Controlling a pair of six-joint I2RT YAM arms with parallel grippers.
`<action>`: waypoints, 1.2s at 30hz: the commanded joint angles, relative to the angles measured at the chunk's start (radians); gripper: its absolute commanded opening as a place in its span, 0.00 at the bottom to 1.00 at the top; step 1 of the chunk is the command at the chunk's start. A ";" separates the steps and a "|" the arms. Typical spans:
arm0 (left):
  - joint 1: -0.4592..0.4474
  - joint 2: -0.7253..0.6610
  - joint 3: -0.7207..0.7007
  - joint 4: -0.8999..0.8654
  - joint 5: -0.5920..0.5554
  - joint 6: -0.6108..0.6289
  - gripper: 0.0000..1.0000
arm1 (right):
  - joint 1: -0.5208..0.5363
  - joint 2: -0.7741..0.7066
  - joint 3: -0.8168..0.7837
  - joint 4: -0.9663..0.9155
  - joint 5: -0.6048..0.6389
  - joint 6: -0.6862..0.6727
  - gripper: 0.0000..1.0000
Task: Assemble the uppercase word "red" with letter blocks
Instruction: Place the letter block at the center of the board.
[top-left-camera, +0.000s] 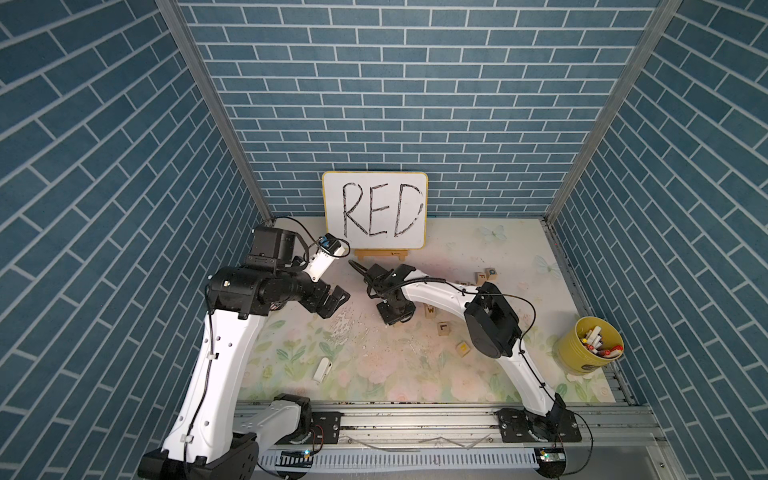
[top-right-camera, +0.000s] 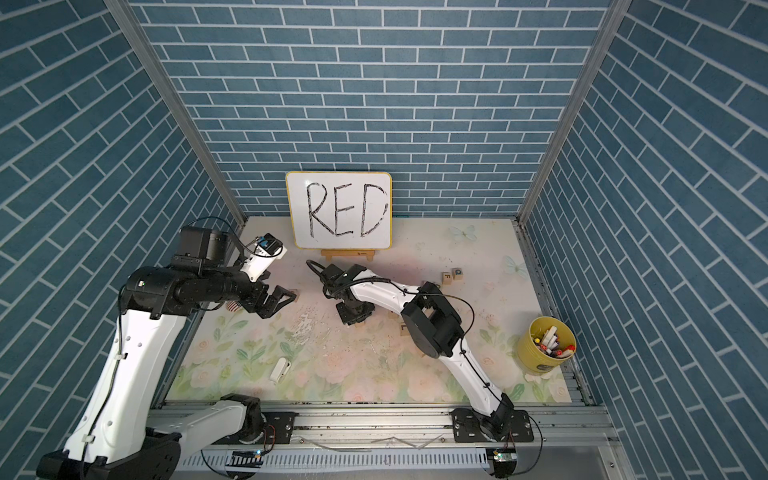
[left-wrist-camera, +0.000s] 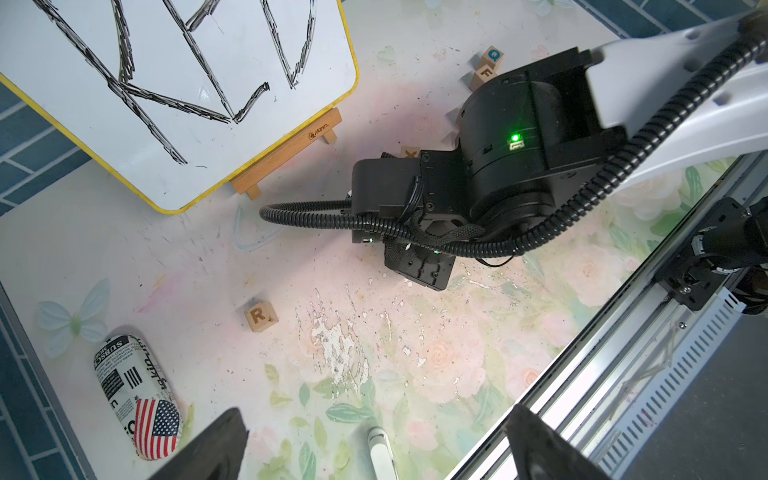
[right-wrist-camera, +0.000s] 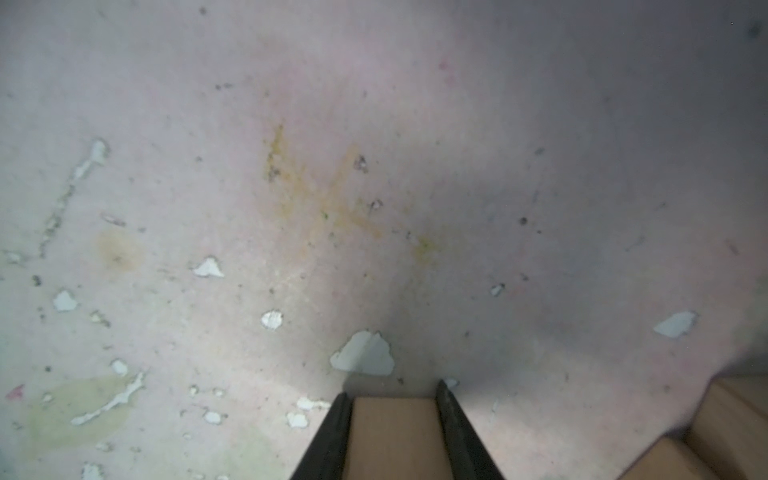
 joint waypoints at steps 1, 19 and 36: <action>-0.005 0.002 -0.014 -0.007 0.002 0.015 0.99 | 0.009 0.013 0.002 -0.010 0.028 0.007 0.37; -0.005 -0.010 0.072 -0.023 -0.007 -0.004 0.99 | 0.017 -0.025 0.107 -0.050 0.125 -0.052 0.49; -0.017 -0.021 -0.050 -0.006 -0.039 0.071 0.99 | -0.202 -0.364 -0.022 -0.005 0.158 0.053 0.46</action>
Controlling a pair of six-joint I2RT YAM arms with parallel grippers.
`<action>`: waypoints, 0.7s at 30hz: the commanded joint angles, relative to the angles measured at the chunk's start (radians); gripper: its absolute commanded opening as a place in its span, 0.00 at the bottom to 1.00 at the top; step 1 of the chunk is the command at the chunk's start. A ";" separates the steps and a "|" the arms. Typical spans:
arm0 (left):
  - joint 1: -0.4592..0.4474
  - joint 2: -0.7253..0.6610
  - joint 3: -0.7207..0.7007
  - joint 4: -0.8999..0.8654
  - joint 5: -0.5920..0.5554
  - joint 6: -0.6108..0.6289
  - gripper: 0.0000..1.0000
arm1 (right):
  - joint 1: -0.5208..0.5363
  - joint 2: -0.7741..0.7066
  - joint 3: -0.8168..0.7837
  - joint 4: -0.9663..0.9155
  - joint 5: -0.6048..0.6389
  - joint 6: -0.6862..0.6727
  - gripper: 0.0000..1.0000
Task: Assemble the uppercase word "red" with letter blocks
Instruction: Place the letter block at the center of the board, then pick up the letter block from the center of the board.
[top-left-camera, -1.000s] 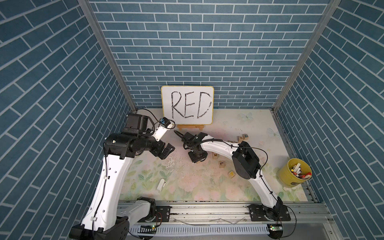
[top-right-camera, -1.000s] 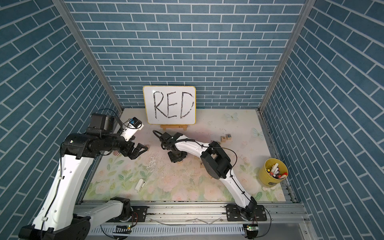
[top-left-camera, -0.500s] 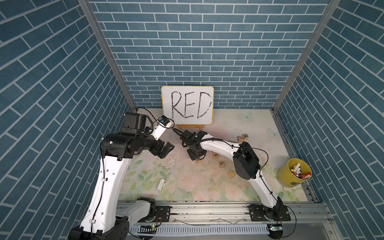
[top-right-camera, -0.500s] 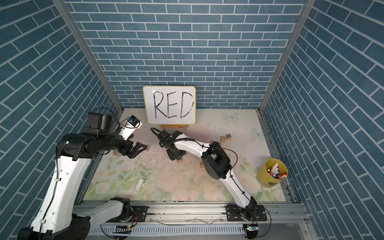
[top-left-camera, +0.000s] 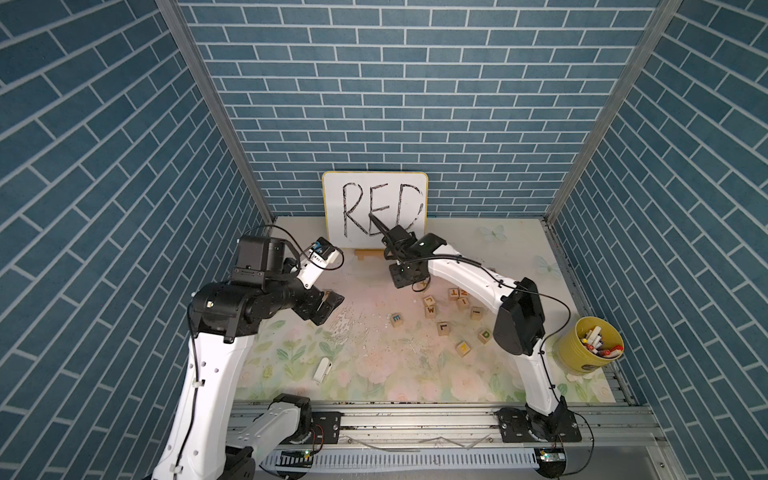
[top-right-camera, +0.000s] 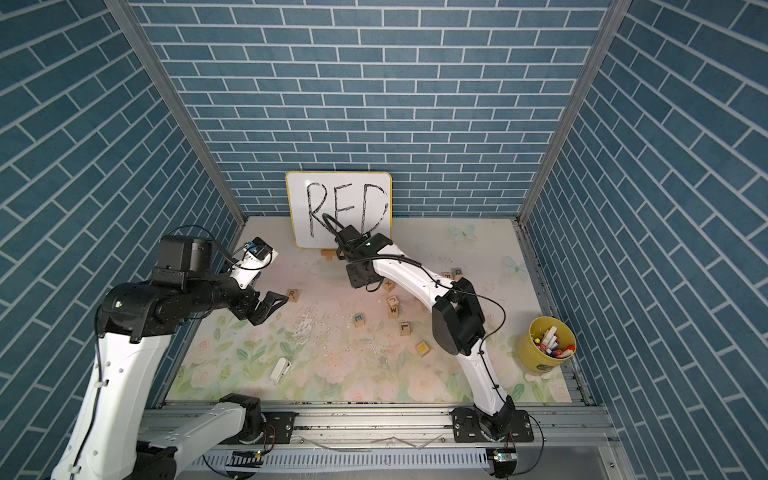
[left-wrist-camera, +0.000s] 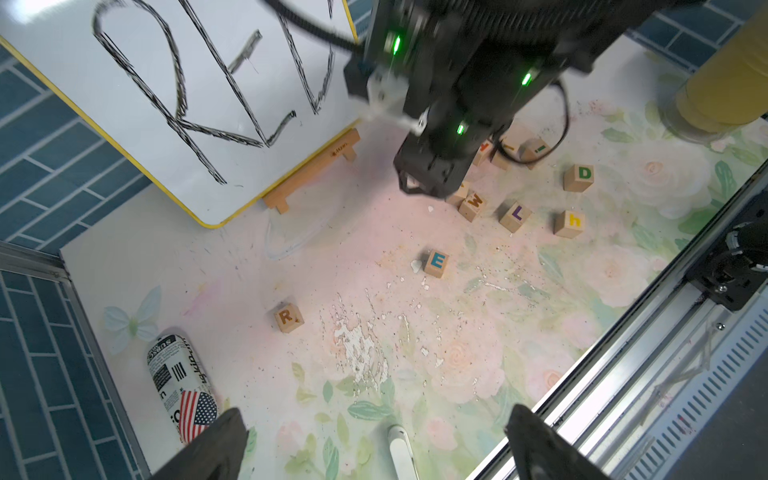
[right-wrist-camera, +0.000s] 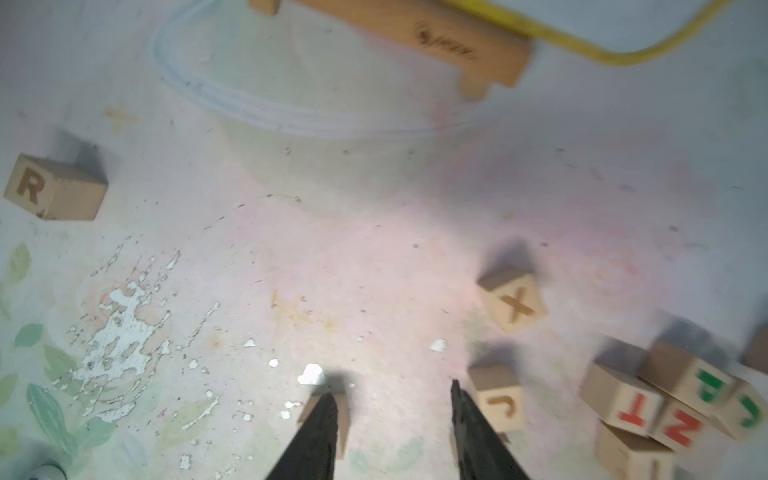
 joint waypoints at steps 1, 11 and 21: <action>-0.024 0.051 -0.050 0.011 -0.006 0.034 0.99 | -0.060 -0.187 -0.141 0.023 0.039 0.062 0.46; -0.345 0.314 -0.185 0.222 -0.211 0.091 0.99 | -0.101 -0.599 -0.562 0.069 0.100 0.127 0.44; -0.435 0.674 -0.064 0.304 -0.173 0.065 0.96 | -0.101 -0.827 -0.835 0.113 0.120 0.248 0.41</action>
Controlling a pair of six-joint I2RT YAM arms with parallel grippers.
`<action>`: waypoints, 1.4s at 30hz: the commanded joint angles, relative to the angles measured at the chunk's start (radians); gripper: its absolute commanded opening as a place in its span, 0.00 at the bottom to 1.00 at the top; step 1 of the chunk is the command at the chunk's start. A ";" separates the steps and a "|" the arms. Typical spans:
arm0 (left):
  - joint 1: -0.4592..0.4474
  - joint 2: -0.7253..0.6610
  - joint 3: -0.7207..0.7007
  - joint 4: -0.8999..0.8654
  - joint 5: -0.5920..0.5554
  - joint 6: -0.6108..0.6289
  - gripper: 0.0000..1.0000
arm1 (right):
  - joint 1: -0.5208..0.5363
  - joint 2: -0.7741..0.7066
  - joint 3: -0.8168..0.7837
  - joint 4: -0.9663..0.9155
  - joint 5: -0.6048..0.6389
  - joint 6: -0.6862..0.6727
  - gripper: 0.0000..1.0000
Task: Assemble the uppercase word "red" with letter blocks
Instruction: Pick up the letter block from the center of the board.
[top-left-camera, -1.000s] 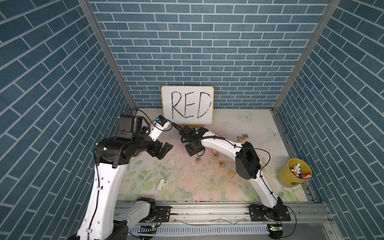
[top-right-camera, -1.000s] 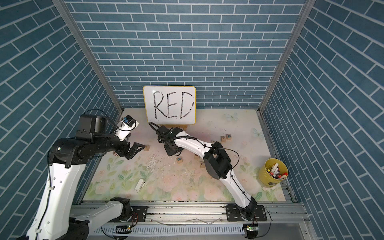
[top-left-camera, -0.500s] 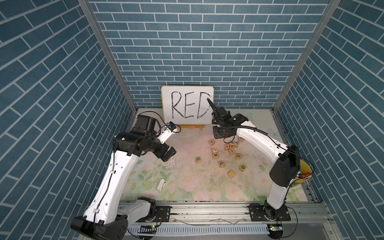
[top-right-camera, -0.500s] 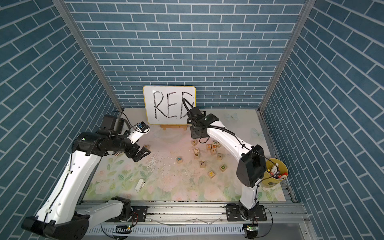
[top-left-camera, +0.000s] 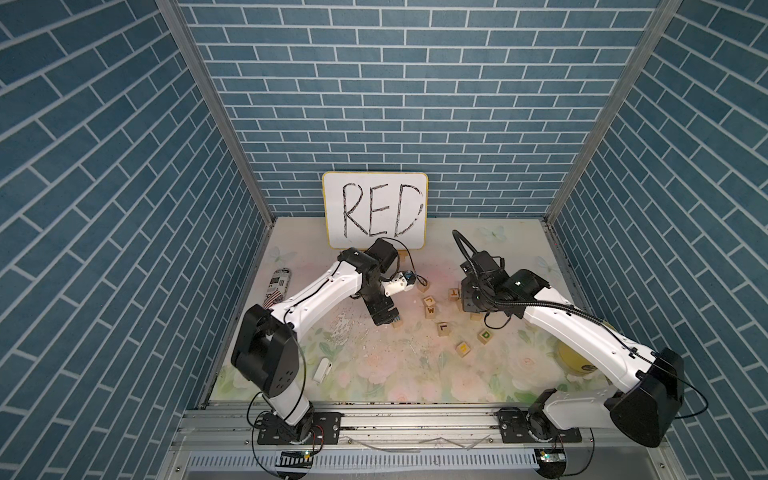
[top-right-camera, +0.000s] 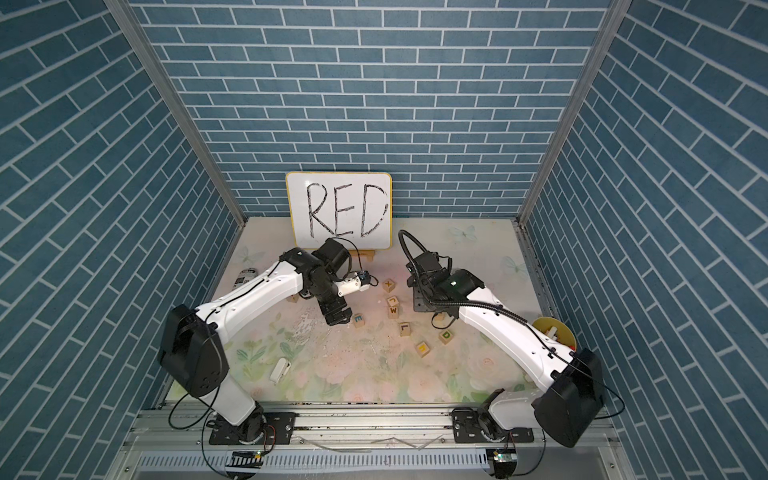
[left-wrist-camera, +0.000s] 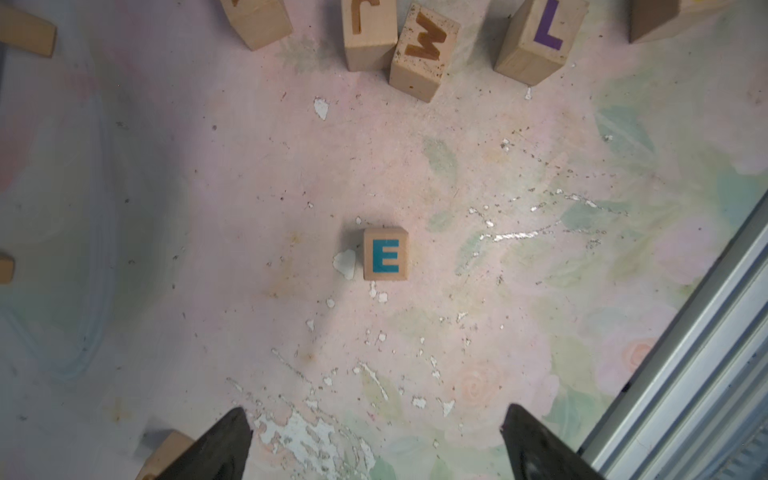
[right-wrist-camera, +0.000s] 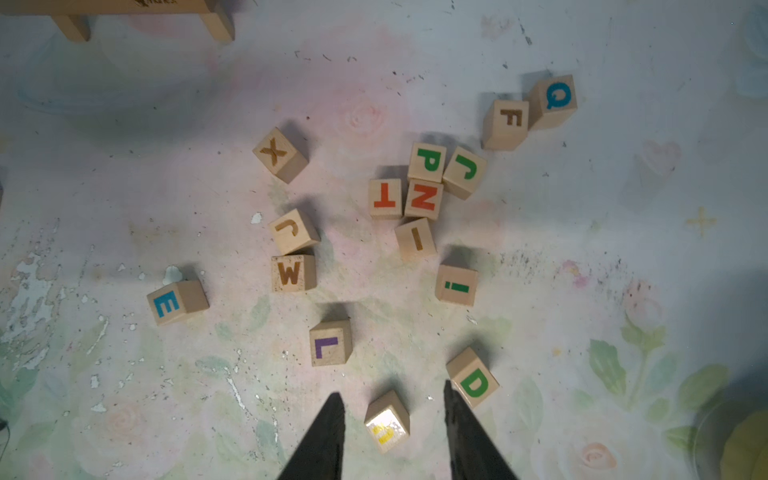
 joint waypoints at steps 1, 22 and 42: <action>-0.018 0.061 0.049 0.037 0.016 -0.015 0.95 | 0.002 -0.054 -0.036 0.021 0.036 0.078 0.41; -0.073 0.243 0.012 0.158 -0.011 -0.088 0.86 | 0.001 -0.027 -0.082 0.056 0.021 0.058 0.38; -0.080 0.256 -0.062 0.207 -0.084 -0.074 0.69 | 0.001 -0.008 -0.088 0.073 0.013 0.048 0.38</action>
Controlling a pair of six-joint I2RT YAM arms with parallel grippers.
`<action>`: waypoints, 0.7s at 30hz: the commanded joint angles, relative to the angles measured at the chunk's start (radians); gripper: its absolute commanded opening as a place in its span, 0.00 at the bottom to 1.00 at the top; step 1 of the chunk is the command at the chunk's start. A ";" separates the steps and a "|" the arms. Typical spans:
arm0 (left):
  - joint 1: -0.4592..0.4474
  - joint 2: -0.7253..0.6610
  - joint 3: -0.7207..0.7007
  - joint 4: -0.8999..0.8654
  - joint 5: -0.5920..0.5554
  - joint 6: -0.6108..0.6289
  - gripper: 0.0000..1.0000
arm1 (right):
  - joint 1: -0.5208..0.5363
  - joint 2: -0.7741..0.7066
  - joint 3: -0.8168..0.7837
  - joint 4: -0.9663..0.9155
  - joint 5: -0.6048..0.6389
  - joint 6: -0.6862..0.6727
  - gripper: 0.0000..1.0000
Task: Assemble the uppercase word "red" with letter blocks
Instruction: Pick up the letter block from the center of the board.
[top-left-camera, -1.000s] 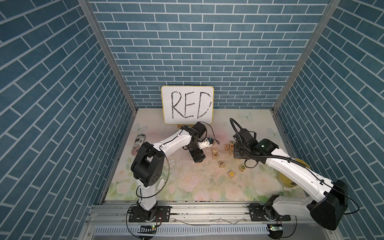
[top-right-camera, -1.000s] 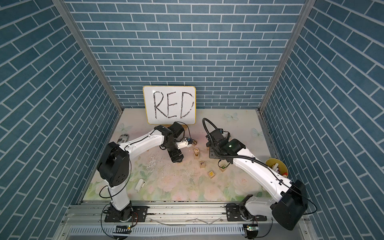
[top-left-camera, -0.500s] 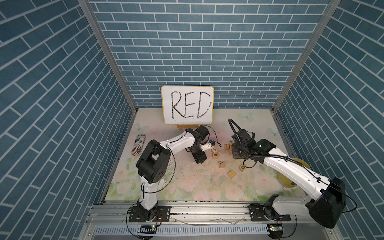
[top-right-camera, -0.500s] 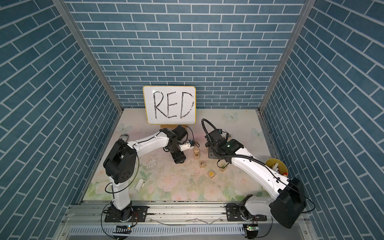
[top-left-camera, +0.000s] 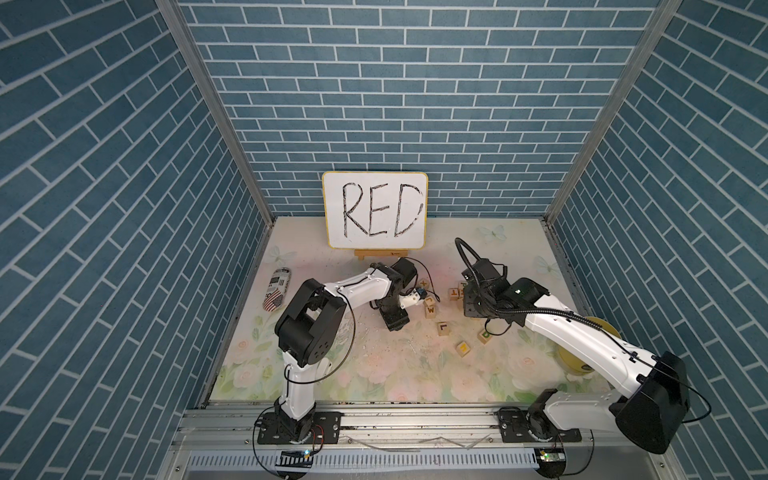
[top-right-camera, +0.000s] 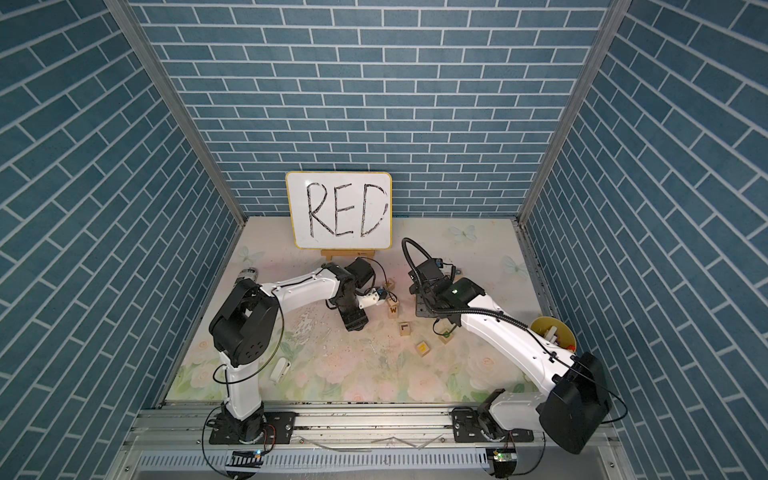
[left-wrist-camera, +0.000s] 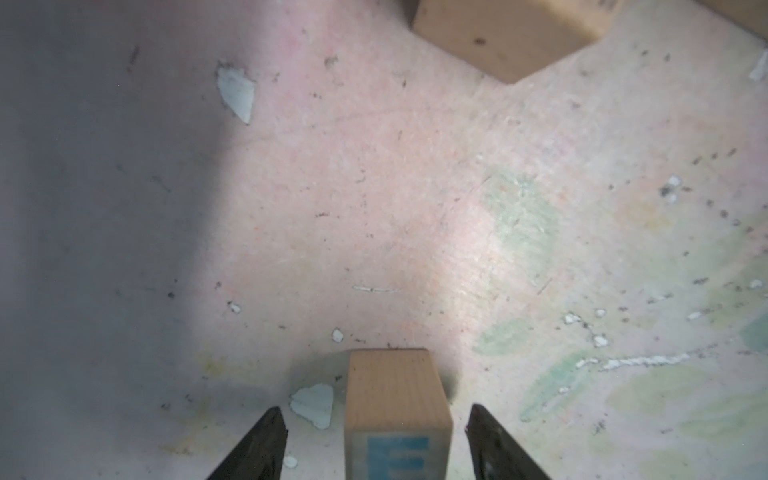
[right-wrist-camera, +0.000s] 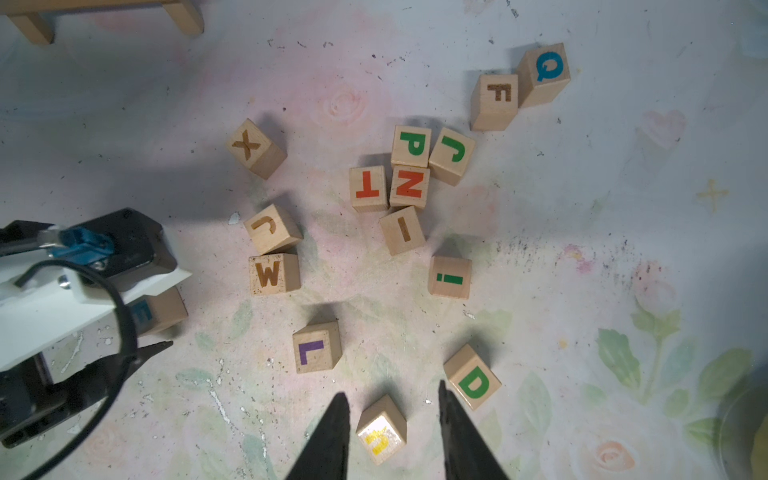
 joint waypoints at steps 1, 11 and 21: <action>-0.009 0.005 -0.009 0.009 -0.020 0.004 0.69 | 0.002 0.008 -0.007 0.008 0.001 0.014 0.38; -0.020 0.015 -0.006 0.015 -0.027 0.005 0.64 | 0.000 0.004 -0.013 0.006 0.005 0.015 0.38; -0.028 0.034 -0.002 0.024 -0.043 0.002 0.49 | 0.001 0.003 -0.015 0.003 0.003 0.015 0.37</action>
